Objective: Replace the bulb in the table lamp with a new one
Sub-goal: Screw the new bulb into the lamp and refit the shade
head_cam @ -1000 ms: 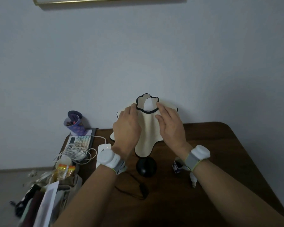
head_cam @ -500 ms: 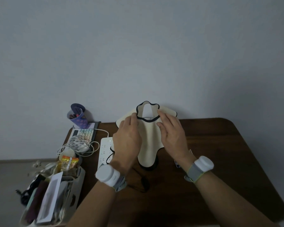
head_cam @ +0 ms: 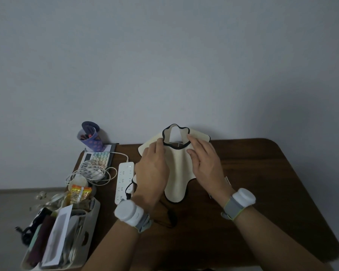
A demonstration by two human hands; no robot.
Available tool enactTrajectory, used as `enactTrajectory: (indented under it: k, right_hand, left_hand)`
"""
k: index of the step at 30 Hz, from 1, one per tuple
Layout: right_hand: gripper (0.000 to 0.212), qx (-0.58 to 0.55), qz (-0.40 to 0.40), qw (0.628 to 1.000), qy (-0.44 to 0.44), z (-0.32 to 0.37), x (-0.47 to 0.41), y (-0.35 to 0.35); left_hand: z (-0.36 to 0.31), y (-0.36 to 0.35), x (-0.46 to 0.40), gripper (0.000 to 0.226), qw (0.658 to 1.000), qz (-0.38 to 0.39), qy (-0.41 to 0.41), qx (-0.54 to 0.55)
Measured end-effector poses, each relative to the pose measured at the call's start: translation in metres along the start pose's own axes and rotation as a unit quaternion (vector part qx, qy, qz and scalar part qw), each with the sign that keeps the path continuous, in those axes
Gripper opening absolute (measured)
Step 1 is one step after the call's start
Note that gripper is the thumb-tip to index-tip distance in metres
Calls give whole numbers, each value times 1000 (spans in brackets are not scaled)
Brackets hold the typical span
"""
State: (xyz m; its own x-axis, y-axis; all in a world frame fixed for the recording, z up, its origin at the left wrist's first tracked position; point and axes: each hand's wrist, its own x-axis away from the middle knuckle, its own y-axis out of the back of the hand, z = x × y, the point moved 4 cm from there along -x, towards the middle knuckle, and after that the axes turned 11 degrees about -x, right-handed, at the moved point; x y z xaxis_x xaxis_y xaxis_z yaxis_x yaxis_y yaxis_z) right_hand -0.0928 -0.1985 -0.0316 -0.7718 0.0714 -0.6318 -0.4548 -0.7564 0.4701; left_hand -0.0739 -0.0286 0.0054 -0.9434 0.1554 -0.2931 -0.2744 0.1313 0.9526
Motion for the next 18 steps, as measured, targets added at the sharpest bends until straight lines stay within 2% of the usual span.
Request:
enactTrajectory:
  k: [6,10,18]
  right_hand:
    - [40,-2,7,1000,-3,5,1,-4]
    - [40,-7,1,1000,0,8,2,-5]
    - [41,-6,9,1000,-11,-3,9,2]
  left_hand:
    - [5,3,5,58,1000,11,25,-3]
    - [7,2,9,54,999,19,34,5]
    - [-3,-6,9,51,1000,22,10,18]
